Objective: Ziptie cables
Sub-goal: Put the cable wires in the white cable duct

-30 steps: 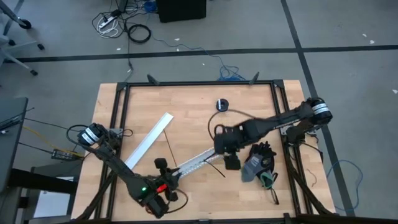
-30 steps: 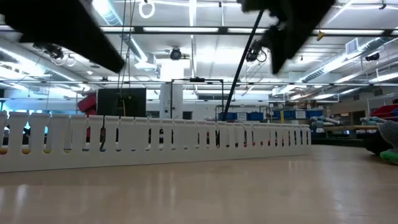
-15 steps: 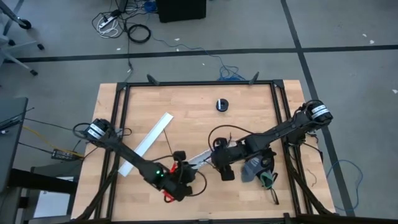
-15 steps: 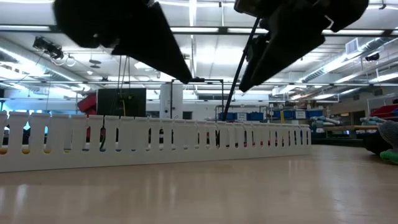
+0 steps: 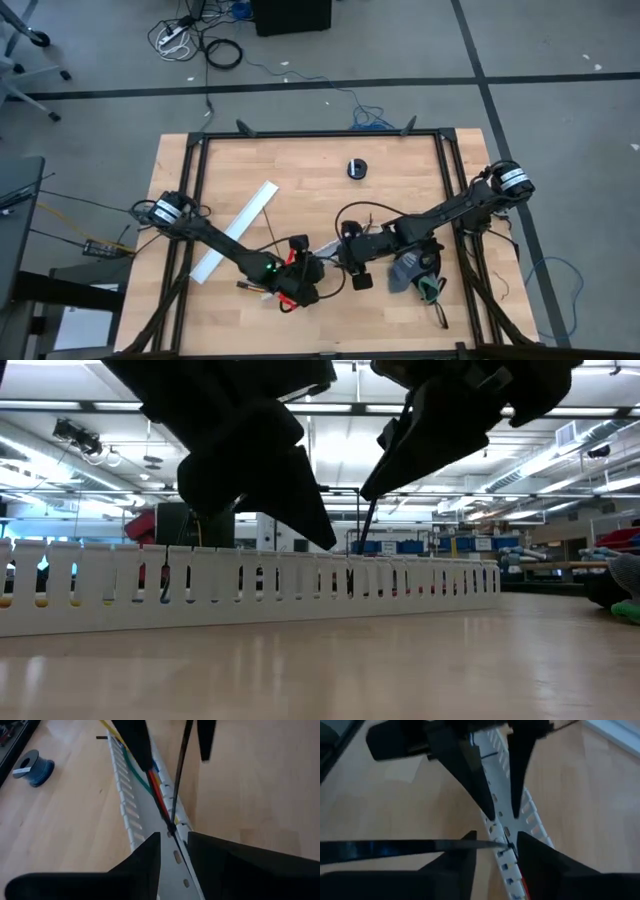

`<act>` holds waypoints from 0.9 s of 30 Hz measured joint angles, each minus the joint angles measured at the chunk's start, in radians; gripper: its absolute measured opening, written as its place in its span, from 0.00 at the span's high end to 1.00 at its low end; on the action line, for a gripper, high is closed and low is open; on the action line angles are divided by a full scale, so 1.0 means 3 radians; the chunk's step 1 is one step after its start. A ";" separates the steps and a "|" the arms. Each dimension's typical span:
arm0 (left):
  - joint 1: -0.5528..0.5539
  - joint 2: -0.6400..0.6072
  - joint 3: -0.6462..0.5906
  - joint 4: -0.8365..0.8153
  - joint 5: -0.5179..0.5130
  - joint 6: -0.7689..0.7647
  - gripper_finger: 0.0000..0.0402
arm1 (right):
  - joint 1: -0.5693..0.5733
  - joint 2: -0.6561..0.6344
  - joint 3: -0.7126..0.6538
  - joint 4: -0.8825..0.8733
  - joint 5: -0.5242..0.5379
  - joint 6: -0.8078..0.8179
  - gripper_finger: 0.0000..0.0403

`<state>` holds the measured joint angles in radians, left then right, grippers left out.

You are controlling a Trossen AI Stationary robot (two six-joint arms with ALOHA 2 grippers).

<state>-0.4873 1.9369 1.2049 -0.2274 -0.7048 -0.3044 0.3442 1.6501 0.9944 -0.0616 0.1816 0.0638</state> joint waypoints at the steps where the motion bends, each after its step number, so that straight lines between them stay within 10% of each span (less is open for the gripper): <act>1: 0.0009 0.0001 0.0000 0.0011 0.0002 0.0013 0.77 | -0.0009 0.0000 -0.0038 0.0059 -0.0006 -0.0016 0.70; 9: 0.0032 -0.0006 0.0000 0.0022 -0.0005 0.0052 0.77 | -0.0145 0.0001 -0.0309 0.0591 -0.0131 -0.0097 0.98; 18: 0.0079 -0.0093 0.0003 -0.0489 -0.0160 -0.0268 0.77 | -0.0351 0.0001 -0.0482 0.0939 -0.0175 -0.0054 1.00; 27: 0.0320 -0.0093 0.0003 -0.0304 0.0393 -0.0243 0.77 | -0.0500 0.0001 -0.0687 0.1270 -0.0354 -0.0014 1.00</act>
<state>-0.3911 1.9091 1.2059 -0.3186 -0.5869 -0.3772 0.1941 1.6505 0.7883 0.3193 0.0753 0.0597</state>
